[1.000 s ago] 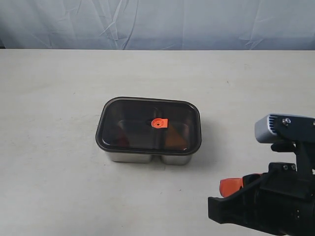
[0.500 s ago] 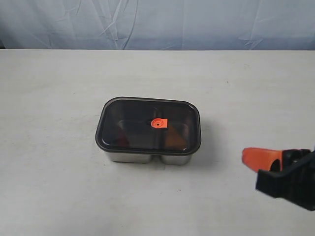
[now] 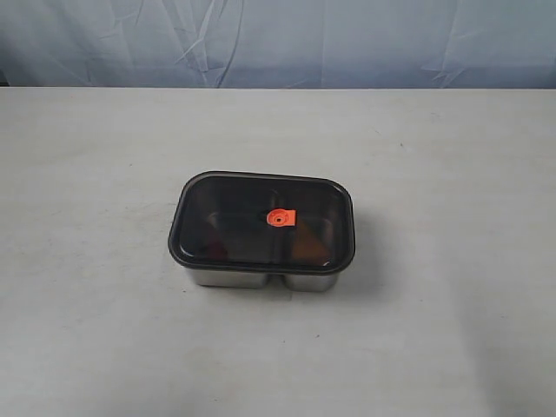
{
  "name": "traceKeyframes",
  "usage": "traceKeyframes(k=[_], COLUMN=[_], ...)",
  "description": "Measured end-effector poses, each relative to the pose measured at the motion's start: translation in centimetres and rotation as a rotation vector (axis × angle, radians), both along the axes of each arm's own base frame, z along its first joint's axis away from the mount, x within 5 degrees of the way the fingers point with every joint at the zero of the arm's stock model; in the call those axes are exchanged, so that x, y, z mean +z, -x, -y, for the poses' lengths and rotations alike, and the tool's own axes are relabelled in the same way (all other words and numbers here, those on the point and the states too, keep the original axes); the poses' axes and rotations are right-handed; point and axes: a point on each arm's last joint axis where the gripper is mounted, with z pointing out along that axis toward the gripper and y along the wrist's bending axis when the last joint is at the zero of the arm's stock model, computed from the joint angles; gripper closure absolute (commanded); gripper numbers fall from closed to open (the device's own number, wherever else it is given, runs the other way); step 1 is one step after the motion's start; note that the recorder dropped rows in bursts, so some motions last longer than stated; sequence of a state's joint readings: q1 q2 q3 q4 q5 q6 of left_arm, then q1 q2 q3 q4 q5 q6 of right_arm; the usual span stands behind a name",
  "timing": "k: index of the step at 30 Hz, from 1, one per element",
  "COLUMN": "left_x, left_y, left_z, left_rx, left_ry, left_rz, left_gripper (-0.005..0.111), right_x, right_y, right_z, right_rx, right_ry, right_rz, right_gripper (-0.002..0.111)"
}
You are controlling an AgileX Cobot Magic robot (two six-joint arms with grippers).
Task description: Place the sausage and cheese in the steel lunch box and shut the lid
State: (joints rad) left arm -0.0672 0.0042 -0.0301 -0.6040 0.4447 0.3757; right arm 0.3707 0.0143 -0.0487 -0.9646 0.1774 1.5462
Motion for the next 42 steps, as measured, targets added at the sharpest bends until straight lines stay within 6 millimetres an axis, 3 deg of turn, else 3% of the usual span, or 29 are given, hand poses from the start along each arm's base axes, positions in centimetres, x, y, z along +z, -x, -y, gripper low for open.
traceKeyframes(k=[5,24,29,32,36,42], left_x=[0.0,0.0,0.0,0.0,0.0,0.0], left_y=[0.0,0.0,0.0,0.0,0.0,0.0], left_z=[0.0,0.0,0.0,0.0,0.0,0.0], left_rx=[0.000,0.000,0.000,0.000,0.000,0.000], left_ry=[0.000,0.000,0.000,0.000,0.000,0.000], left_rz=[0.000,0.000,0.000,0.000,0.000,0.000], left_gripper=[0.107,0.107,0.107,0.107,0.107,0.107], right_x=[-1.2,-1.1,-1.5,-2.9,-3.0,-3.0], right_y=[-0.2,-0.1,-0.1,0.1,0.2,0.2], right_z=[0.5,0.2,0.1,-0.2,-0.7,-0.7], right_rx=[-0.111,-0.071,-0.051,-0.015,0.066,0.074], right_ry=[0.013,0.004,-0.102,0.109,0.388,0.427], right_rz=[-0.013,0.003,-0.062,-0.173,-0.110,-0.099], right_gripper=[0.108,0.108,0.108,0.108,0.108,0.108])
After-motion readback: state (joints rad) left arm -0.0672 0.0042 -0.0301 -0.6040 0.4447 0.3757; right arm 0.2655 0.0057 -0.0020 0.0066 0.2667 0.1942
